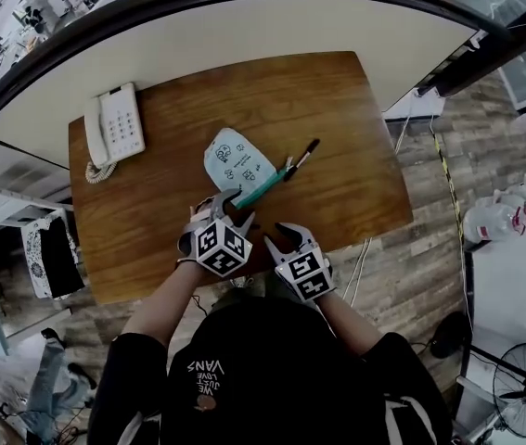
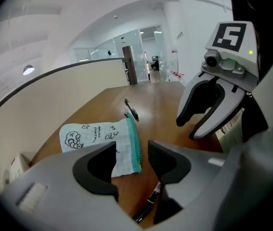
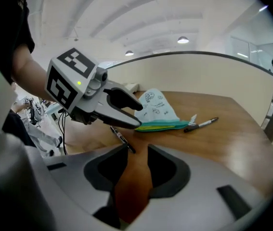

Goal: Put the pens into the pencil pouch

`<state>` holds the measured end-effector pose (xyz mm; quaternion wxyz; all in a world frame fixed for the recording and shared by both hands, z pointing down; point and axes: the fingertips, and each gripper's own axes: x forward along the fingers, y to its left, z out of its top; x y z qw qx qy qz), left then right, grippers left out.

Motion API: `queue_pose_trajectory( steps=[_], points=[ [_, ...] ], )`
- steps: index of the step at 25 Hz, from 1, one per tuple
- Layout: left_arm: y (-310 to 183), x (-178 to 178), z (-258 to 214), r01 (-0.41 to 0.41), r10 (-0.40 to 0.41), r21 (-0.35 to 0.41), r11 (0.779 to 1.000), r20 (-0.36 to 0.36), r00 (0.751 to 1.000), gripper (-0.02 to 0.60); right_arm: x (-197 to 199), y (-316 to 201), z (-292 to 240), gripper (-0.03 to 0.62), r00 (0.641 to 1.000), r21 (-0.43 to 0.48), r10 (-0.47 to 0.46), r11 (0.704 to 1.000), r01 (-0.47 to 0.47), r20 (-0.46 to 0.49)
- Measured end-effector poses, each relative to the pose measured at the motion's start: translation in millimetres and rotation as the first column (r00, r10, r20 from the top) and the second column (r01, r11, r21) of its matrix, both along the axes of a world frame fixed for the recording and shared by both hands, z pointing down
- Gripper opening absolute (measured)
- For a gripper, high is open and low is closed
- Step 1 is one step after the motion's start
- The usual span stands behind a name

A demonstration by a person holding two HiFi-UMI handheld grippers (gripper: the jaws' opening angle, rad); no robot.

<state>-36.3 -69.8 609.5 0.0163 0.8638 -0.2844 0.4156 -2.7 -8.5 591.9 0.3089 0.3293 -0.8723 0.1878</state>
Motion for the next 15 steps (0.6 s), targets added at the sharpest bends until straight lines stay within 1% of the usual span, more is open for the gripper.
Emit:
queue_pose_trajectory(
  steps=[6,7,8,9,10,12,15],
  points=[
    [-13.0,7.3,18.1,-0.045,0.047,-0.026,0.999,0.08,0.996,0.191,-1.6,-7.3,9.8,0.095,0.999,-0.045,-0.045,0.998,0.045,0.009],
    [-14.3,7.2,20.1,-0.047,0.05,-0.032,0.998,0.084,0.995,0.187,-2.1,-7.7,10.4,0.095,0.999,-0.049,-0.052,0.997,0.053,0.011],
    [-15.4,7.0,21.3,-0.049,0.052,-0.036,0.998,0.086,0.995,0.168,-2.5,-7.8,11.2,0.095,0.998,-0.051,-0.061,0.997,0.062,0.013],
    [-16.7,6.8,21.6,-0.05,0.053,-0.035,0.998,0.086,0.995,0.136,-2.8,-8.1,12.1,0.095,0.997,-0.052,-0.07,0.996,0.071,0.013],
    [-18.3,6.4,21.3,-0.049,0.051,-0.033,0.998,0.083,0.995,0.065,-2.9,-8.4,13.0,0.095,0.997,-0.052,-0.079,0.995,0.08,0.014],
    [-21.2,5.3,20.1,-0.041,0.044,-0.039,0.998,0.065,0.997,0.042,-3.7,-9.2,14.9,0.095,0.995,-0.05,-0.098,0.994,0.099,0.016],
    [-24.6,2.5,18.1,-0.028,0.029,-0.085,0.996,0.01,1.0,0.037,-9.0,-10.4,17.2,0.095,0.99,-0.041,-0.141,0.989,0.142,0.016]
  ],
)
